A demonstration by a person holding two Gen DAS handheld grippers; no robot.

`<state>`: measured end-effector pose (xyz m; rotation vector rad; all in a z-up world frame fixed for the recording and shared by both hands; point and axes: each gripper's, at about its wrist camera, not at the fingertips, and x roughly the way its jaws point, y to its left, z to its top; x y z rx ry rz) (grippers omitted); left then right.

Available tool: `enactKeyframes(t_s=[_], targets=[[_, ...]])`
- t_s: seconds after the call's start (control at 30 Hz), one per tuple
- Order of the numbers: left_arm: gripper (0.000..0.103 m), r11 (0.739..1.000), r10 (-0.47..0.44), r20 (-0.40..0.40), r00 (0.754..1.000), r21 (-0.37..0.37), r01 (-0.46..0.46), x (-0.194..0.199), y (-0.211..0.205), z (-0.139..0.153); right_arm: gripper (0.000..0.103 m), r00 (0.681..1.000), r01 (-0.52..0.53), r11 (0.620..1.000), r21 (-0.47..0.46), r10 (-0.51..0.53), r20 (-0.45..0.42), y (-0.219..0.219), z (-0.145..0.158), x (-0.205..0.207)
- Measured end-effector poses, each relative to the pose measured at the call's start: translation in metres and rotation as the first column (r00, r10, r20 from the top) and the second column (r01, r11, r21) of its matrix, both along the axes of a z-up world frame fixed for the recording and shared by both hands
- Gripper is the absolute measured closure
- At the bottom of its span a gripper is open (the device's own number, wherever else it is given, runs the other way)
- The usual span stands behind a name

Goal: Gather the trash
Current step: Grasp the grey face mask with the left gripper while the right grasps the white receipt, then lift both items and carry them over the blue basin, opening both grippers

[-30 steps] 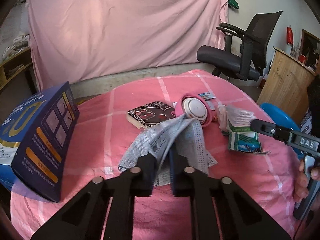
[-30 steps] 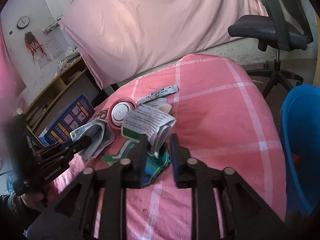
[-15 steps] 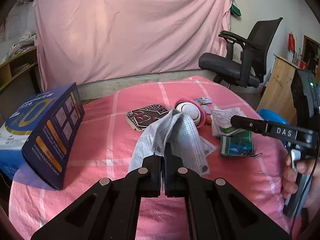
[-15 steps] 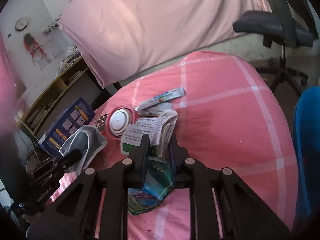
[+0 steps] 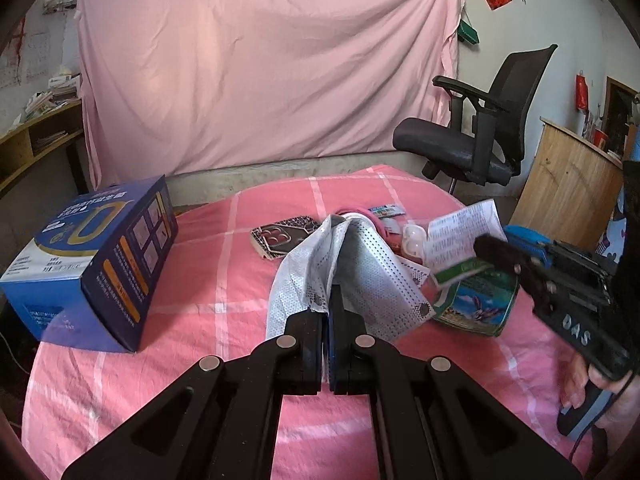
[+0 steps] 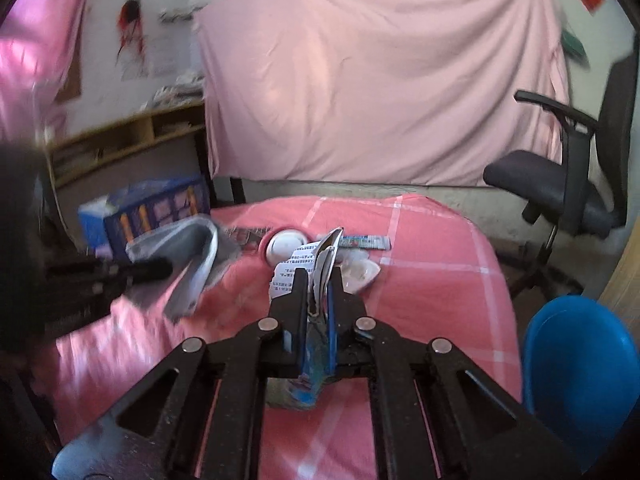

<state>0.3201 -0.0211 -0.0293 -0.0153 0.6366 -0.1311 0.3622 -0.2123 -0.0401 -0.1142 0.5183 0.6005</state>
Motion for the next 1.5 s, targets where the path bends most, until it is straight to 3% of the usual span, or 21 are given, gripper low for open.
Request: enactKeyframes(t_s=[0.27, 0.4, 0.63, 1.1, 1.33, 1.43, 1.5], targets=[[0.103, 1.0, -0.019, -0.047, 0.999, -0.021, 0.018, -0.019, -0.009, -0.008, 0.068, 0.998, -0.053, 0.998, -0.024, 0.052, -0.028, -0.021, -0.001, -0.03], [0.103, 0.999, -0.026, -0.071, 0.997, -0.026, 0.025, -0.03, -0.014, -0.014, 0.065, 0.997, -0.059, 0.995, -0.084, 0.055, -0.052, -0.02, -0.01, -0.04], [0.103, 0.999, -0.037, -0.083, 0.996, -0.02, 0.036, -0.036, -0.018, -0.013, 0.064, 0.992, -0.083, 0.995, -0.046, 0.078, -0.101, -0.015, -0.014, -0.034], [0.103, 0.999, -0.05, -0.11, 0.993, -0.013, 0.048, -0.032, -0.022, -0.02, 0.052, 0.986, -0.076, 0.997, 0.016, 0.078, -0.145, -0.018, -0.014, -0.028], [0.103, 0.999, -0.046, -0.112, 0.993, -0.021, 0.044, -0.026, -0.022, -0.02, 0.043, 0.982, -0.028, 1.0, -0.001, 0.027, -0.185, -0.015, -0.013, -0.015], [0.103, 0.999, -0.035, -0.111, 0.993, -0.032, 0.032, -0.024, -0.02, -0.02, 0.028, 0.979, -0.012, 1.0, -0.013, 0.009, -0.205, -0.011, -0.014, -0.01], [0.103, 0.999, -0.026, -0.111, 0.994, -0.039, 0.022, -0.024, -0.017, -0.021, 0.026, 0.972, -0.008, 1.0, -0.009, 0.005, -0.235, -0.007, -0.017, -0.005]])
